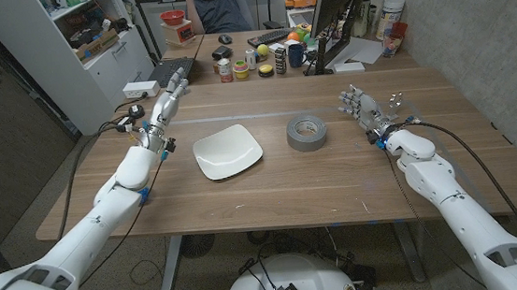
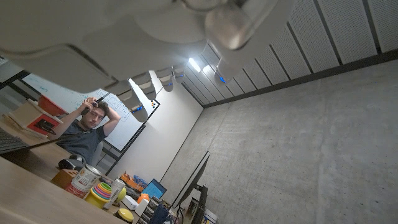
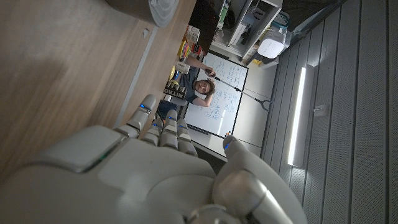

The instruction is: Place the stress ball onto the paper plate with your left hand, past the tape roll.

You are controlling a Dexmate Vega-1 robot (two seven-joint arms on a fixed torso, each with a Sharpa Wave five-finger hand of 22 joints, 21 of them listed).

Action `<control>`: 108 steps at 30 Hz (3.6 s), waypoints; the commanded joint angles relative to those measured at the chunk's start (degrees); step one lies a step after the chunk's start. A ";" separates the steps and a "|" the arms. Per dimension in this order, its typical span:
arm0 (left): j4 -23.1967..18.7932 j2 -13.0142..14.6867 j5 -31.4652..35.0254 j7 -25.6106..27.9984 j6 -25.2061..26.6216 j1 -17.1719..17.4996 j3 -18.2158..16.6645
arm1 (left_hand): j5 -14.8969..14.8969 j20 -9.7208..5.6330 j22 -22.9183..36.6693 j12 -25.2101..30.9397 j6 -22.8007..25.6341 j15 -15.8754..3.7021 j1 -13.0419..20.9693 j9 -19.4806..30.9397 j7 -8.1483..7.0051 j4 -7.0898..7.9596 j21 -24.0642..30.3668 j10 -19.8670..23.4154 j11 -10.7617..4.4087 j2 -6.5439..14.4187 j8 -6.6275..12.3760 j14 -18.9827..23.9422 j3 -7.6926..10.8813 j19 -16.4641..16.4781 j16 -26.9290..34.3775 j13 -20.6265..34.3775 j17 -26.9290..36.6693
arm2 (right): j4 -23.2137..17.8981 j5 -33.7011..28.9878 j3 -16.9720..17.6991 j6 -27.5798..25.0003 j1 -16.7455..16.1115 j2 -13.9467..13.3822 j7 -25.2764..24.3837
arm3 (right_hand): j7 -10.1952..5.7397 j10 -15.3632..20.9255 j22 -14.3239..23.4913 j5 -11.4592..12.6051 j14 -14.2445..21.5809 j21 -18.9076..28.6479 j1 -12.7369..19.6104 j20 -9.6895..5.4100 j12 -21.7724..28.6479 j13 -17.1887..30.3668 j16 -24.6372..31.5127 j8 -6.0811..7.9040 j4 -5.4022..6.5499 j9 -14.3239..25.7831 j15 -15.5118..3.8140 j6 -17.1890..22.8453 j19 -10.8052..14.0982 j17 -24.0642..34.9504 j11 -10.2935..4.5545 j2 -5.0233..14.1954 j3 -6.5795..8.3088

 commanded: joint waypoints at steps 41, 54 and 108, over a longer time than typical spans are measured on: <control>-22.58 15.47 39.19 -4.90 -10.25 29.53 -43.42 | 0.36 6.96 0.21 -0.52 -6.06 0.36 3.44 0.62 -2.38 -4.03 -3.58 -4.96 1.62 -7.25 -1.25 -3.91 -2.50 -1.68 -1.99 0.61 0.68 | 0.80 -4.00 -6.54 0.59 5.66 -3.43 4.35 | 0.79 0.99 0.23 0.44 0.07 -0.85 -0.02 -4.53 0.45 0.18 0.47 0.41 -0.11 0.13 0.27 0.38 0.99 0.26 0.16 4.16 -0.48; -23.98 17.42 35.38 -22.07 -7.14 30.06 -45.14 | 0.70 9.39 0.14 -0.81 -9.69 0.91 3.50 0.82 -2.43 -4.31 -4.55 -7.69 2.01 -9.10 -1.69 -5.49 -3.78 -1.14 -2.07 0.76 0.93 | 0.83 -3.98 -7.32 0.41 6.33 -4.13 3.63 | 0.51 1.50 0.25 0.49 0.69 -1.08 0.02 -4.37 0.63 0.18 0.62 0.61 -0.20 0.14 0.34 1.04 1.52 0.24 0.12 4.04 -0.67; -23.34 21.86 39.15 -40.61 -4.18 34.72 -42.53 | 3.36 12.12 0.33 -0.20 -21.71 4.98 11.07 1.60 -3.90 -6.99 -10.41 -13.65 6.05 -8.72 -1.59 -12.10 -4.57 1.16 -2.17 1.89 1.51 | 5.68 -3.53 -9.03 2.55 9.18 -3.24 4.93 | 0.52 1.67 0.28 0.64 0.89 -2.23 -0.06 -4.41 0.59 0.17 0.49 0.43 -0.02 0.14 0.31 1.15 2.11 0.30 0.09 4.29 -1.01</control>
